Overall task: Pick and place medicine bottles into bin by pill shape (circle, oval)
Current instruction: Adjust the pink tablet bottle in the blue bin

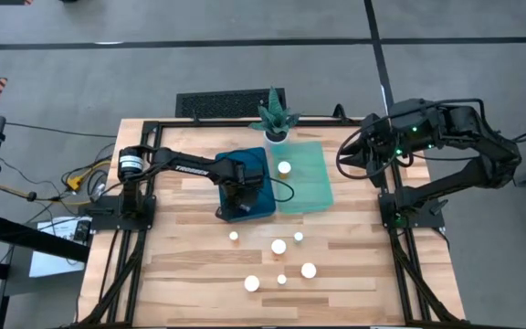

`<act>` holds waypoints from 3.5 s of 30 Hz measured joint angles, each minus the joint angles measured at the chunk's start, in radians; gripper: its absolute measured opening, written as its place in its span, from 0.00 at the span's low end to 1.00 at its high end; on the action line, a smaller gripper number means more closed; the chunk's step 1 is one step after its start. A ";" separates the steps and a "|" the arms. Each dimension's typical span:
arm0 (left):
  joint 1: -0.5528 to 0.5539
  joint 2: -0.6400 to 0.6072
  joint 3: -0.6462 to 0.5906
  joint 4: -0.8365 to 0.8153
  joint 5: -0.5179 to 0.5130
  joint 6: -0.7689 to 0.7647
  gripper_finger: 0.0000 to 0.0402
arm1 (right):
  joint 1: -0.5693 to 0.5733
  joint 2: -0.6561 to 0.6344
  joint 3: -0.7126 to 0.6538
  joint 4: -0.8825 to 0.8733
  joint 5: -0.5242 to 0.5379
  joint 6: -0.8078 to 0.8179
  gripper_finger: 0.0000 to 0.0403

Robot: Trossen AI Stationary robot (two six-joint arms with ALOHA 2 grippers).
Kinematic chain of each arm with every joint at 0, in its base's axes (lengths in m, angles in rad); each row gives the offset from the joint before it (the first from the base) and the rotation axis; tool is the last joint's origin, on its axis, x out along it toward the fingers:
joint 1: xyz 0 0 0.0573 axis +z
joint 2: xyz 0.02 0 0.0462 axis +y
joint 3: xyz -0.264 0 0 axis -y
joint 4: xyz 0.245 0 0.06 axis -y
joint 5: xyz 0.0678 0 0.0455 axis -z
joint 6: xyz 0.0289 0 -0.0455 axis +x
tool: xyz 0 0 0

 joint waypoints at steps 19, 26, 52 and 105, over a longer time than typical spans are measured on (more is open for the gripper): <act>0.011 -0.139 0.111 -0.018 0.035 -0.292 0.23 | 0.000 0.000 0.000 0.050 0.001 -0.025 0.33; 0.041 -0.362 0.163 0.095 -0.019 -0.466 0.22 | 0.001 0.002 -0.059 0.242 0.005 -0.051 0.33; -0.066 -0.637 0.163 0.672 -0.251 -0.495 0.25 | -0.025 0.345 -0.092 1.164 0.009 -0.241 0.65; -0.070 -0.612 0.164 0.756 -0.245 -0.500 0.25 | -0.045 0.344 -0.091 1.089 -0.010 -0.241 0.27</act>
